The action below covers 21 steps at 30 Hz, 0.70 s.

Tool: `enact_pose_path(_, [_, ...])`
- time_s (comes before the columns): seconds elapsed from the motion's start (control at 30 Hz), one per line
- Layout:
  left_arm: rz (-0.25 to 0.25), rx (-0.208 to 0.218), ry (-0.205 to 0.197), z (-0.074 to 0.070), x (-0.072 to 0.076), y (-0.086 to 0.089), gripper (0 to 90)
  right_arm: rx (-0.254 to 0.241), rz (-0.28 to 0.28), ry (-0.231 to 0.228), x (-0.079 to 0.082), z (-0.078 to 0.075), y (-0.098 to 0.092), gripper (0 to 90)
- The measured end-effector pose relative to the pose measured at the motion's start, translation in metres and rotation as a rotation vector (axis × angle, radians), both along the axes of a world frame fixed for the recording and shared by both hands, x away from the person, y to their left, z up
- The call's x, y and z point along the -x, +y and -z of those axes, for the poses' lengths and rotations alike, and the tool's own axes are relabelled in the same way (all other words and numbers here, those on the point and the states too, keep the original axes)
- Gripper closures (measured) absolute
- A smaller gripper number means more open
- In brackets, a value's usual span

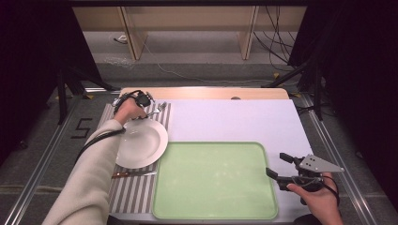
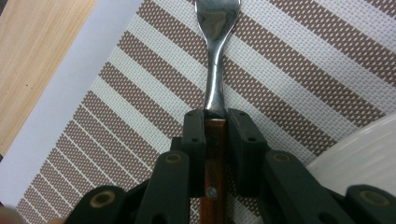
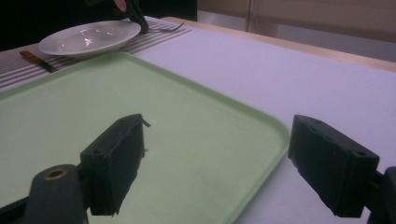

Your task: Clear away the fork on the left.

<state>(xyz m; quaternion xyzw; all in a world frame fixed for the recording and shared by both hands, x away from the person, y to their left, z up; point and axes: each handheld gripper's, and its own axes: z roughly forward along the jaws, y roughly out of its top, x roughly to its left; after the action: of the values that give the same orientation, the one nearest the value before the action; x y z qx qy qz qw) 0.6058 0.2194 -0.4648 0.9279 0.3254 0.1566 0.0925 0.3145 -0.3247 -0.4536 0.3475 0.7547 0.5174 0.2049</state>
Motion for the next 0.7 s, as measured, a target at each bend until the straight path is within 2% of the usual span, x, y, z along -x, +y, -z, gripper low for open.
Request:
enact_pose_path(0.2, [0.005, -0.017, -0.021, -0.0001, -0.0002, 0.0004, 77.1, 0.000, 0.000, 0.000, -0.0002, 0.0000, 0.0001, 19.5])
enact_pose_path(0.27, [0.004, -0.009, -0.023, 0.0002, 0.0000, -0.0005, 77.1, -0.001, 0.001, -0.001, -0.0002, 0.0000, 0.0001, 19.5])
enact_pose_path(0.4, [0.011, -0.018, -0.023, -0.0015, -0.0005, -0.0016, 77.1, -0.001, 0.001, 0.000, -0.0003, 0.0001, 0.0000, 19.5])
enact_pose_path(0.7, [0.007, -0.018, -0.074, -0.0073, -0.0011, -0.0006, 77.1, -0.001, 0.001, 0.000, -0.0004, 0.0001, 0.0001, 19.6])
